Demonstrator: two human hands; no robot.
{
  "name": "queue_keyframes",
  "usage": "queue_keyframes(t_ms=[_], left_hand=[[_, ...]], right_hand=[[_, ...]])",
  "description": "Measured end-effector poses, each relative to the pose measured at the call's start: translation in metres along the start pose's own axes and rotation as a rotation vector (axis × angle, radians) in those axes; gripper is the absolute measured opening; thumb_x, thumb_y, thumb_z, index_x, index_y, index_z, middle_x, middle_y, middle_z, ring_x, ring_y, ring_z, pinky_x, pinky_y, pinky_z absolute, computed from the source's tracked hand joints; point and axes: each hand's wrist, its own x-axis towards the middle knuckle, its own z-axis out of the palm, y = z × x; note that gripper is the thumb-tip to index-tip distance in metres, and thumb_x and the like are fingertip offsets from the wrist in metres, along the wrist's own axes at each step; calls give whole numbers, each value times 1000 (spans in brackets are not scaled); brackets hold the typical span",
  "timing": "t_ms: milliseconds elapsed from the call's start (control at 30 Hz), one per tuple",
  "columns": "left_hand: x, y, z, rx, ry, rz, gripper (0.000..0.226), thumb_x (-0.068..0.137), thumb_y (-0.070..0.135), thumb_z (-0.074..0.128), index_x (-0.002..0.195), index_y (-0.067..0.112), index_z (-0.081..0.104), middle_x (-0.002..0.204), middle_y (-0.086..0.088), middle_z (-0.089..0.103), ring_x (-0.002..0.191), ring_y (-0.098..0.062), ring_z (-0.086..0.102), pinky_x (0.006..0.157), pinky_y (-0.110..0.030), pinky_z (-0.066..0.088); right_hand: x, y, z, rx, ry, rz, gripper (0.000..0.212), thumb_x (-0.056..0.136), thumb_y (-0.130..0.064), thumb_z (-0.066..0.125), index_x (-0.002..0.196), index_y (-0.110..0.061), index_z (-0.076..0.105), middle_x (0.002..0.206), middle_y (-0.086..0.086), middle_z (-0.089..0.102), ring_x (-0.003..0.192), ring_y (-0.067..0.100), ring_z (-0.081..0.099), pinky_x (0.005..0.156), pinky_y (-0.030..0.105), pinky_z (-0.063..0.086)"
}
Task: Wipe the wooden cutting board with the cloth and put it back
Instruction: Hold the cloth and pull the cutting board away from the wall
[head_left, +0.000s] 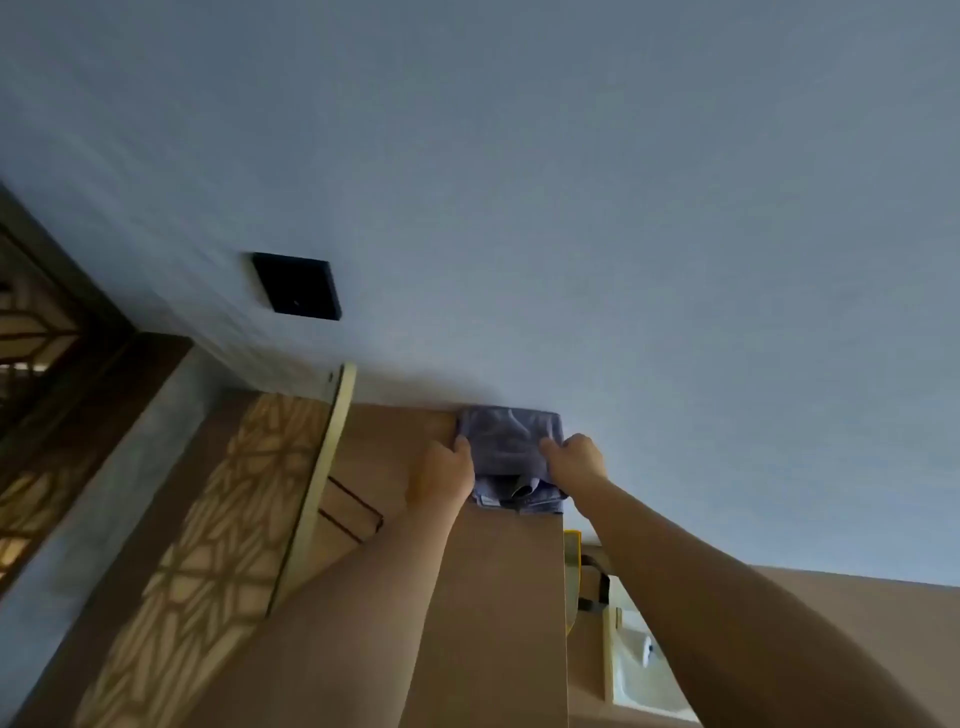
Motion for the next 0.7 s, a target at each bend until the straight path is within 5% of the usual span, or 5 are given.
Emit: queue_keyframes(t_ms=[133, 233, 367, 533, 700], left_hand=[[28, 3, 16, 61, 48, -19, 52, 100, 43, 52, 113, -5, 67, 101, -22, 74, 91, -39, 71, 67, -36, 49], [39, 7, 29, 178, 25, -18, 49, 94, 43, 63, 115, -2, 67, 106, -20, 75, 96, -38, 71, 68, -36, 49], [46, 7, 38, 259, -14, -32, 41, 90, 33, 69, 117, 2, 67, 110, -18, 74, 101, -37, 71, 77, -39, 55], [46, 6, 41, 32, -54, -128, 18, 85, 14, 67, 98, 2, 66, 90, -17, 72, 89, -39, 72, 72, -41, 58], [23, 3, 29, -295, 9, -79, 8, 92, 9, 62, 90, 4, 57, 78, -10, 59, 74, -29, 61, 61, -36, 46]], right_hand=[[27, 7, 16, -14, 34, 104, 47, 92, -39, 67, 114, 2, 61, 103, 18, 64, 89, 35, 65, 68, 38, 52], [37, 15, 27, -63, 51, 159, 52, 84, -43, 76, 111, -2, 61, 108, 19, 63, 96, 39, 66, 81, 44, 58], [40, 19, 33, 14, 81, 149, 43, 81, -33, 80, 100, -4, 54, 89, 12, 64, 73, 28, 63, 58, 36, 51], [35, 8, 29, 196, -27, 171, 22, 77, -22, 73, 77, -6, 58, 66, 8, 62, 61, 24, 61, 54, 32, 49], [11, -6, 7, 639, -267, 174, 34, 74, -15, 74, 103, 2, 70, 94, 25, 78, 86, 37, 77, 74, 43, 64]])
